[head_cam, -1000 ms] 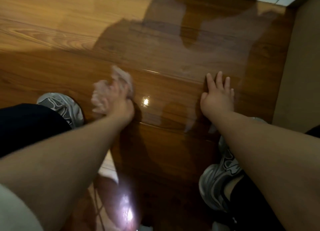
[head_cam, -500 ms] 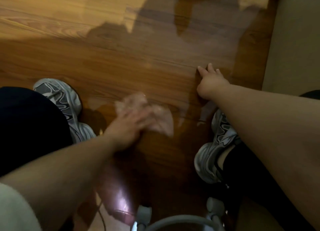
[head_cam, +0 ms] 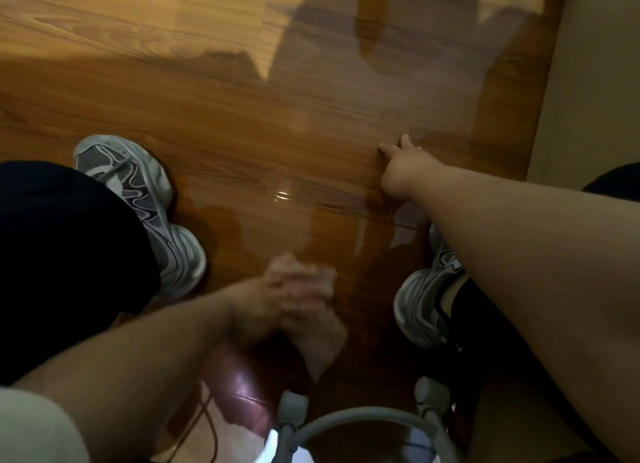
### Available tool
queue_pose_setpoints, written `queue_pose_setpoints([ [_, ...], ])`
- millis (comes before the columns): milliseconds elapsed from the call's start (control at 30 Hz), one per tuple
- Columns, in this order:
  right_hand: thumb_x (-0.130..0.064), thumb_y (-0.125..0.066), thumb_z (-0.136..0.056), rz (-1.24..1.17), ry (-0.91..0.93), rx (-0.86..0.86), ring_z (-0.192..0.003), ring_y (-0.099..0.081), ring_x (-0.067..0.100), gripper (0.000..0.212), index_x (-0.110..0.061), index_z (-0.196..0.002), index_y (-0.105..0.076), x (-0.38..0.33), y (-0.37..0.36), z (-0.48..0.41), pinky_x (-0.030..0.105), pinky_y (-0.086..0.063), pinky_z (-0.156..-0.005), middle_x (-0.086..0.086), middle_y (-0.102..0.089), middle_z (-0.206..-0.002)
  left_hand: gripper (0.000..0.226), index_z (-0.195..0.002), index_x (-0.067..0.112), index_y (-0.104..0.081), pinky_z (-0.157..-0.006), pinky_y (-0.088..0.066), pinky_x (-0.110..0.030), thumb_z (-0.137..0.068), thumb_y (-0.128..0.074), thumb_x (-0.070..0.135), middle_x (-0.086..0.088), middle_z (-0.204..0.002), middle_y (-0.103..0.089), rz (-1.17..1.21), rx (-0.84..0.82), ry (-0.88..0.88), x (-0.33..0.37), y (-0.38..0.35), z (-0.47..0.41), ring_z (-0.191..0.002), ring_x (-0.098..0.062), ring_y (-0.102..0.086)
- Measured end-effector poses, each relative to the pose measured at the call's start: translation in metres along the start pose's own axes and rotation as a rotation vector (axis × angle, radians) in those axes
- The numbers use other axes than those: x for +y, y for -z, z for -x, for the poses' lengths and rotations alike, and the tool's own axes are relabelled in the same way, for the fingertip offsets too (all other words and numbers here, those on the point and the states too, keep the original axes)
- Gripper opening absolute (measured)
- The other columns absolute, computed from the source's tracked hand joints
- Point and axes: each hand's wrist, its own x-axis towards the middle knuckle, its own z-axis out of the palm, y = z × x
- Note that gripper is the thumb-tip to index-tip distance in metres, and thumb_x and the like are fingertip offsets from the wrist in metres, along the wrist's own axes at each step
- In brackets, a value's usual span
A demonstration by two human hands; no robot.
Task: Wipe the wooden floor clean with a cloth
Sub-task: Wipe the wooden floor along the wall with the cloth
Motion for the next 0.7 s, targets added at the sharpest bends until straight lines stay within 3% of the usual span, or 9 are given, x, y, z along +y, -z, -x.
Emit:
queue_pose_setpoints([
  [67,-0.005,-0.052,-0.089,0.0,0.002,-0.002,-0.148,0.002,0.032,0.084,-0.034,-0.154,-0.007,-0.001,0.001,0.002,0.052,-0.032,-0.112,0.0,0.016,-0.161,0.065,-0.149,0.042,0.003,-0.113,0.009,-0.058,-0.096,-0.033,0.025,0.007,-0.159,0.018,0.134,0.116,0.475,-0.033,0.013,0.016,-0.143,-0.026,0.026],
  [167,-0.012,-0.056,-0.088,0.006,0.001,0.003,-0.148,0.0,0.034,0.083,-0.031,-0.154,-0.009,-0.004,0.005,0.004,0.051,-0.029,-0.113,0.003,0.014,-0.161,0.061,-0.152,0.037,-0.002,-0.116,-0.002,-0.056,-0.1,-0.033,0.025,-0.004,-0.159,0.017,0.586,0.253,1.148,-0.083,0.033,0.042,-0.146,-0.028,0.013],
  [267,-0.016,-0.056,-0.09,0.039,-0.004,0.004,-0.147,-0.003,0.036,0.078,-0.029,-0.154,-0.012,-0.008,0.008,0.006,0.051,-0.028,-0.114,0.006,0.011,-0.162,0.061,-0.153,0.033,0.002,-0.116,-0.002,-0.054,-0.102,-0.031,0.028,-0.013,-0.158,0.02,0.856,0.161,1.375,-0.106,0.045,0.052,-0.146,-0.032,0.012],
  [400,-0.01,-0.044,-0.094,0.037,-0.018,0.006,-0.146,-0.008,0.037,0.069,-0.023,-0.155,-0.012,-0.014,0.008,0.004,0.052,-0.032,-0.111,0.01,0.012,-0.161,0.063,-0.153,0.032,0.002,-0.115,-0.007,-0.058,-0.099,-0.031,0.024,-0.012,-0.158,0.018,0.68,0.207,1.166,-0.075,0.028,0.04,-0.145,-0.034,0.013],
  [433,-0.011,-0.043,-0.094,0.034,-0.019,0.011,-0.146,-0.009,0.038,0.068,-0.021,-0.154,-0.012,-0.016,0.007,0.004,0.052,-0.032,-0.111,0.011,0.012,-0.161,0.064,-0.153,0.032,-0.004,-0.113,-0.009,-0.059,-0.096,-0.032,0.022,-0.01,-0.16,0.012,0.513,0.273,0.981,-0.056,0.02,0.033,-0.146,-0.034,0.008],
  [500,-0.012,-0.044,-0.094,0.025,-0.019,0.014,-0.146,-0.008,0.038,0.069,-0.018,-0.154,-0.011,-0.018,0.005,0.007,0.052,-0.03,-0.112,0.013,0.013,-0.16,0.065,-0.151,0.031,-0.02,-0.11,-0.017,-0.061,-0.088,-0.036,0.021,-0.004,-0.161,-0.007,0.15,0.275,0.4,-0.019,0.007,0.016,-0.146,-0.033,-0.009],
  [567,-0.013,-0.048,-0.093,0.015,-0.017,0.016,-0.146,-0.007,0.038,0.074,-0.018,-0.155,-0.008,-0.017,0.005,0.009,0.052,-0.031,-0.112,0.013,0.015,-0.16,0.063,-0.15,0.034,-0.02,-0.115,-0.005,-0.058,-0.092,-0.041,0.027,0.007,-0.161,0.0,-0.026,-0.01,-0.093,0.001,0.002,-0.004,-0.148,-0.025,-0.001],
  [633,-0.015,-0.052,-0.092,-0.011,0.006,0.009,-0.147,-0.007,0.037,0.075,-0.019,-0.154,-0.01,-0.014,0.006,0.012,0.051,-0.03,-0.112,0.013,0.014,-0.16,0.059,-0.15,0.038,-0.018,-0.115,0.011,-0.052,-0.093,-0.035,0.034,0.01,-0.16,0.005,-0.002,-0.017,-0.142,0.002,0.001,-0.01,-0.147,-0.019,0.006],
  [700,-0.016,-0.052,-0.091,-0.037,0.027,0.014,-0.147,-0.004,0.035,0.075,-0.02,-0.154,-0.012,-0.01,0.005,0.011,0.051,-0.028,-0.114,0.011,0.014,-0.16,0.059,-0.149,0.039,-0.023,-0.116,0.002,-0.052,-0.09,-0.027,0.038,0.005,-0.16,-0.007,0.037,0.18,0.136,-0.005,0.001,-0.003,-0.147,-0.023,-0.008],
])
